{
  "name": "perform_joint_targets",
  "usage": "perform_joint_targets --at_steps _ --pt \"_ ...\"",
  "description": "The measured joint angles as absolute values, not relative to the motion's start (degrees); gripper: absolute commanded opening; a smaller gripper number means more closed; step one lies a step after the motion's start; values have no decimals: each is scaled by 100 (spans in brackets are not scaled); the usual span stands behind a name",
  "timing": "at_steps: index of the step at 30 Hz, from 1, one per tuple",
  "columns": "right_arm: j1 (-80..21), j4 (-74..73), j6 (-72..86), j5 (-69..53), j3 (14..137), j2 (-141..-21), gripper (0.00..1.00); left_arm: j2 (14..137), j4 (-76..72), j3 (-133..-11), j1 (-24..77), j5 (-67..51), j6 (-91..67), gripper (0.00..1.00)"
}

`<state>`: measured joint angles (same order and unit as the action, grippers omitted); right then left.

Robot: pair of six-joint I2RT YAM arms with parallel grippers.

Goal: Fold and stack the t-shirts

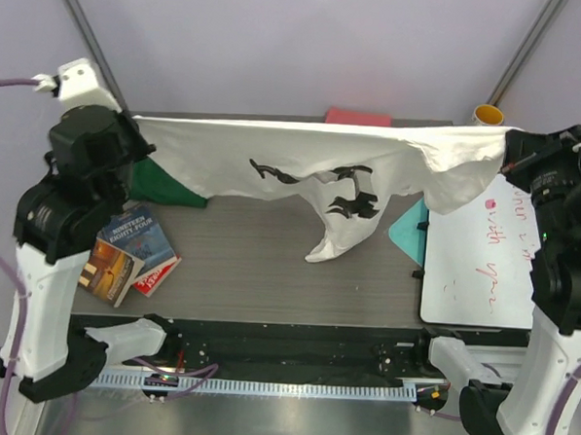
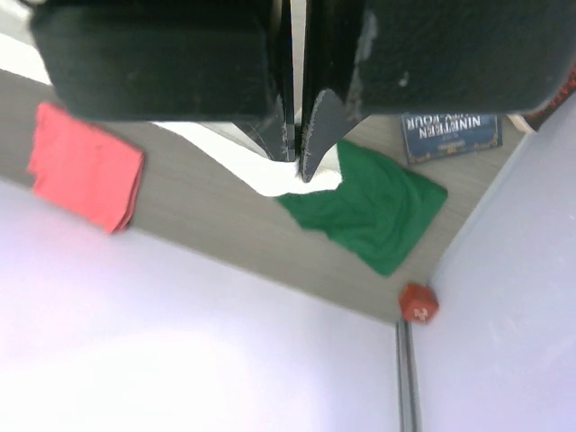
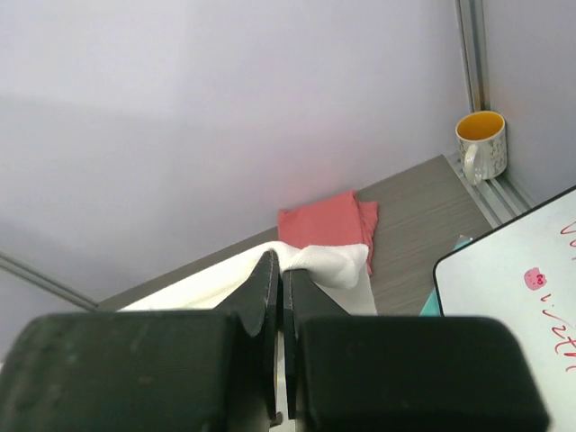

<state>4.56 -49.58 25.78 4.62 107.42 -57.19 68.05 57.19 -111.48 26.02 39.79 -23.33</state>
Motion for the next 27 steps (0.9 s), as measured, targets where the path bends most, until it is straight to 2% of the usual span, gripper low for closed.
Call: perform_joint_targets --at_steps 7,16,22,27 --pt "215 -5518 2233 410 11614 -5395 1 6117 5485 -11500 2624 4241 -1931 0" --pt "-60 -6180 2106 711 12997 -5664 1 6012 5387 -11751 2635 4193 -1721 0" --pt "-224 -6263 2123 786 12969 -5979 1 6029 5343 -11343 2639 4246 -1688 0" --pt "-226 -6066 2158 777 12392 -6823 1 6416 5284 -10453 2602 4532 -1763 0"
